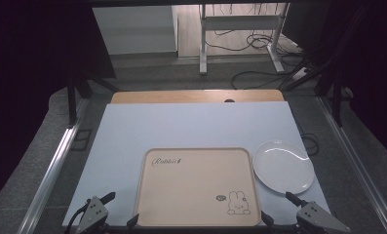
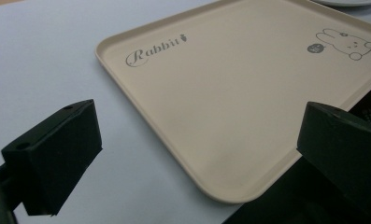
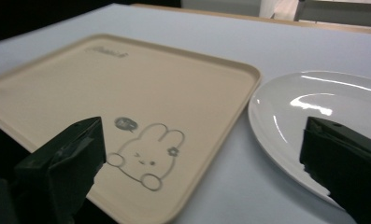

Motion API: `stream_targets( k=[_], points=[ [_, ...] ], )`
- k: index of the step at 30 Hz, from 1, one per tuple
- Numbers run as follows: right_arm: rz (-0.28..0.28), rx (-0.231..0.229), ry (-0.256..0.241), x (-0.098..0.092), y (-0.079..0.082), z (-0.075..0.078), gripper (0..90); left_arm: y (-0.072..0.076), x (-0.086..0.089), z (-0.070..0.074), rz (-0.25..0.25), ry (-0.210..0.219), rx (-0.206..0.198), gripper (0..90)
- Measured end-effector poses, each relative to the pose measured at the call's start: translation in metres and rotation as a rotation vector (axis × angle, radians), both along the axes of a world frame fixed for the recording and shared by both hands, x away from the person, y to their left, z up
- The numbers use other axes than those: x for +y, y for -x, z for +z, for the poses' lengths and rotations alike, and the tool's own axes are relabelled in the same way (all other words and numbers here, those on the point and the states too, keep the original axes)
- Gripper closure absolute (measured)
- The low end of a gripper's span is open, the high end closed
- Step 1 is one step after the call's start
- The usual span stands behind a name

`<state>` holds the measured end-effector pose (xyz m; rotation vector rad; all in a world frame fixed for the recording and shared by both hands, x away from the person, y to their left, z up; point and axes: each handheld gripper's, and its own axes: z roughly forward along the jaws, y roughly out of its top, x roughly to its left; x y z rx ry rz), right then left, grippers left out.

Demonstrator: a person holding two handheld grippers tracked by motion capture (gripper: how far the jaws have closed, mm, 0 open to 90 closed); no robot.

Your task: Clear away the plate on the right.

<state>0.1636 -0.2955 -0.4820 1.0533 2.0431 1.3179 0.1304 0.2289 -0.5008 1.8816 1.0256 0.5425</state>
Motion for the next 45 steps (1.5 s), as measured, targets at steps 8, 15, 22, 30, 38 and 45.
stream_targets(
  k=[8,15,22,30,38,45],
  points=[
    [0.038,-0.004,0.068,0.005,-0.002,-0.005,0.0,0.001,0.001,0.001,-0.006,0.018,-0.034,0.0],
    [0.059,0.028,0.099,0.008,-0.005,-0.009,0.0,0.0,0.001,0.001,-0.02,0.049,-0.015,0.0],
    [0.058,0.028,0.095,0.007,-0.005,-0.01,0.0,0.0,0.002,0.001,-0.021,0.061,-0.02,0.0],
    [0.052,0.03,0.08,0.004,-0.006,-0.009,0.0,0.0,0.002,0.001,-0.014,0.058,-0.013,0.0],
    [0.034,0.041,0.089,0.0,-0.009,-0.009,0.0,-0.001,0.002,0.001,-0.015,0.079,0.003,0.0],
    [0.006,0.046,0.133,-0.005,-0.014,-0.01,0.0,-0.001,0.001,0.0,-0.014,0.056,0.015,0.0]
  ],
)
